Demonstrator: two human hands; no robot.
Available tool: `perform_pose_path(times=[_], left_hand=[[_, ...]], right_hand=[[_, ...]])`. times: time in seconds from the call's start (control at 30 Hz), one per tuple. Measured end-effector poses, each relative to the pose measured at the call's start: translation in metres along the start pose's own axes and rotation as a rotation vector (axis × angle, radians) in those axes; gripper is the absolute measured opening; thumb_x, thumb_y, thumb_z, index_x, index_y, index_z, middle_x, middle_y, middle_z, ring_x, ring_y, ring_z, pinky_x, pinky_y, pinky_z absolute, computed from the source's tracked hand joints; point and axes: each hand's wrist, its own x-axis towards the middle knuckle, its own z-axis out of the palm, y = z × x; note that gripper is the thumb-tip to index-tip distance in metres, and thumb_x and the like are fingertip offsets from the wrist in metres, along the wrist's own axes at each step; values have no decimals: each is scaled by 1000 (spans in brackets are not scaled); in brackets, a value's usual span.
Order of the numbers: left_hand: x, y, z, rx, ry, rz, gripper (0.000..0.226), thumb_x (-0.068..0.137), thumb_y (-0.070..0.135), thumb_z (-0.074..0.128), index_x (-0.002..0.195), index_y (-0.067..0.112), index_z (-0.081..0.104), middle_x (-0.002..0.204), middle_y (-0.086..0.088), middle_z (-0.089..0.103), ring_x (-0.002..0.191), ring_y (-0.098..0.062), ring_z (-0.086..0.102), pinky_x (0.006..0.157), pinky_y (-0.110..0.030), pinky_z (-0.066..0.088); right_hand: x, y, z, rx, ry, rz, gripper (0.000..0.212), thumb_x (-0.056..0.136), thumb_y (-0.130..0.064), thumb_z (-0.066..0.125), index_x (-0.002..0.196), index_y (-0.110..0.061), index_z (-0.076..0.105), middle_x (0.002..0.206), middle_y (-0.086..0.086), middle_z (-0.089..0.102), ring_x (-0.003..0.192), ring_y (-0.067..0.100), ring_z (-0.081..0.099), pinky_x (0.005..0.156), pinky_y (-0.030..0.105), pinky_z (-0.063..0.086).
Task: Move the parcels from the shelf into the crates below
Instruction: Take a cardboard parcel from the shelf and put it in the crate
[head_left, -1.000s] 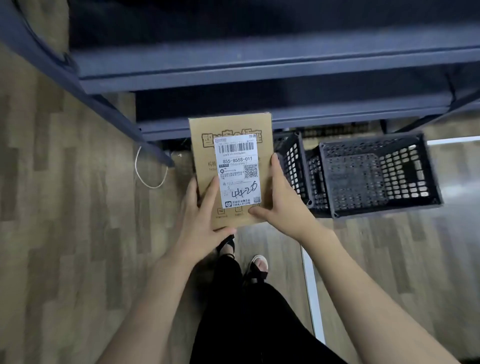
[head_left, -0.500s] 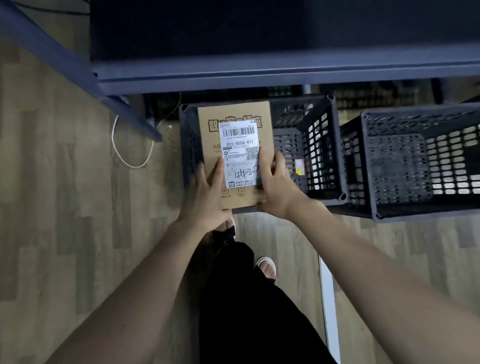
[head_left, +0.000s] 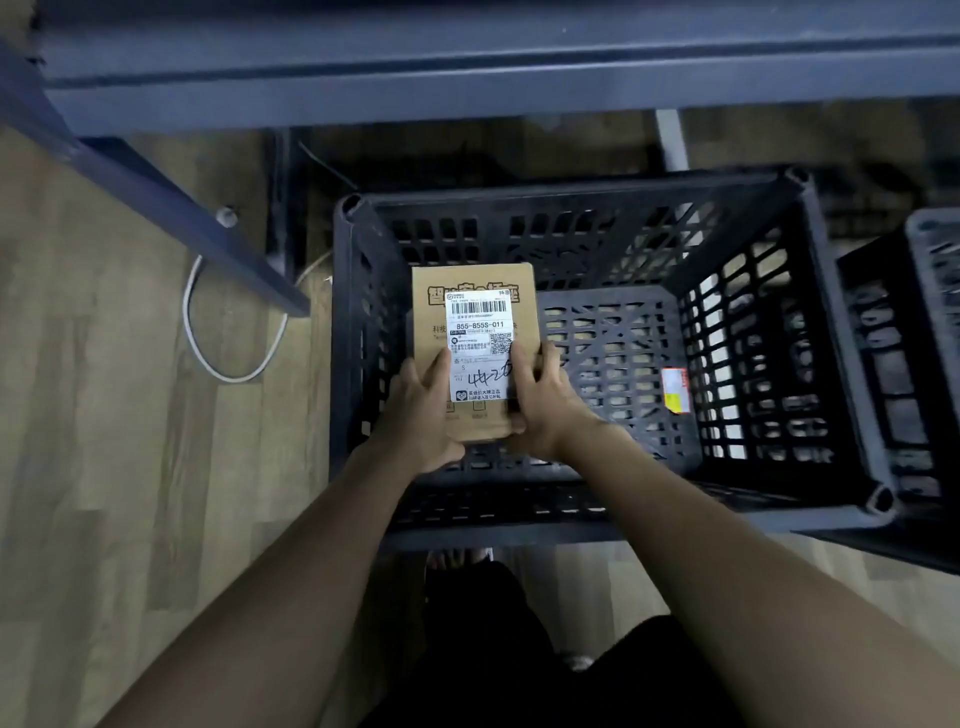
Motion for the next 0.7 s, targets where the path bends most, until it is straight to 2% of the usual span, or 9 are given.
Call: perform_pose_path(times=[0.23,0.33,0.5,0.63,0.7], left_hand=[[52,-23,41,-6,-8,-102,122,70,23,82,150,15,-9,142,-20,16,127,-31,29,102,-35,33],[65,-24,49,29,-18,-116,122,72,19,81,149,16,-13,145,-19,8,128,-32,27,103,-35,35],[77,-23,54,135,-54,-137,108,81,3,69,149,17,-14,151,-23,-20,138,-36,18,104,-38,35],[82,-24,59,217,-40,-109,98,85,5,64,150,11,-8,152,-20,-23,137,-34,15,104,-35,35],[88,-24,61,292,17,-58,90,86,8,61,149,4,-3,153,-19,-20,138,-32,13,110,-33,28]], right_hand=[[62,1,35,-21,-55,16,117,78,-16,76,149,-13,-17,153,24,-22,144,41,1,115,46,20],[77,3,46,-22,-61,38,115,80,-17,74,149,-12,-17,152,25,-24,144,41,-1,115,45,19],[91,7,62,-23,-81,69,114,81,-15,73,148,-10,-18,150,28,-28,143,41,6,115,45,22],[98,12,69,-58,-56,73,103,86,-9,65,149,-9,-16,149,30,-27,143,42,6,113,45,24],[101,14,70,-108,-20,69,97,88,-10,62,150,-9,-14,151,29,-22,143,42,5,111,45,28]])
